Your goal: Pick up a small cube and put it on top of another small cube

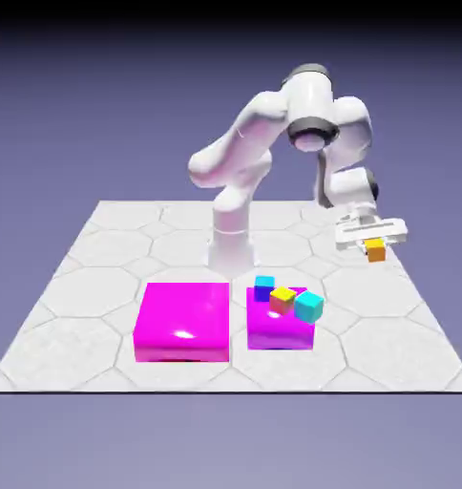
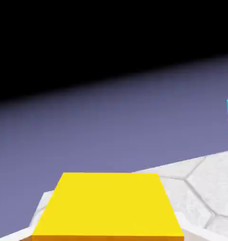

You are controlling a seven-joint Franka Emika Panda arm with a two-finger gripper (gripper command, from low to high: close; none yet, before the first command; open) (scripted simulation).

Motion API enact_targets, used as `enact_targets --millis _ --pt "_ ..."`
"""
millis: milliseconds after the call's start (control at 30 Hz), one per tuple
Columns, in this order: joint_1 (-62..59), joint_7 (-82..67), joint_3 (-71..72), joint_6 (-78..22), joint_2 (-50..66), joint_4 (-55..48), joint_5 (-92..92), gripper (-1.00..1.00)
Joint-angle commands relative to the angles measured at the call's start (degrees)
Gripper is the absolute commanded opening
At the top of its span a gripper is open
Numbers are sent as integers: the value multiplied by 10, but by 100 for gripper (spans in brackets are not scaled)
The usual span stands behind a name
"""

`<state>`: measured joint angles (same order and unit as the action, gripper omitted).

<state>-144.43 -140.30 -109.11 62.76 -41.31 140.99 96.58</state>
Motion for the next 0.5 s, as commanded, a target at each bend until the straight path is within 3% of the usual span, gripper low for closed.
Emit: enact_targets --millis 0,467 --pt "21 2 21 -1 12 -5 -13 -100" --pt "309 29 312 -12 175 -80 -181 -100"
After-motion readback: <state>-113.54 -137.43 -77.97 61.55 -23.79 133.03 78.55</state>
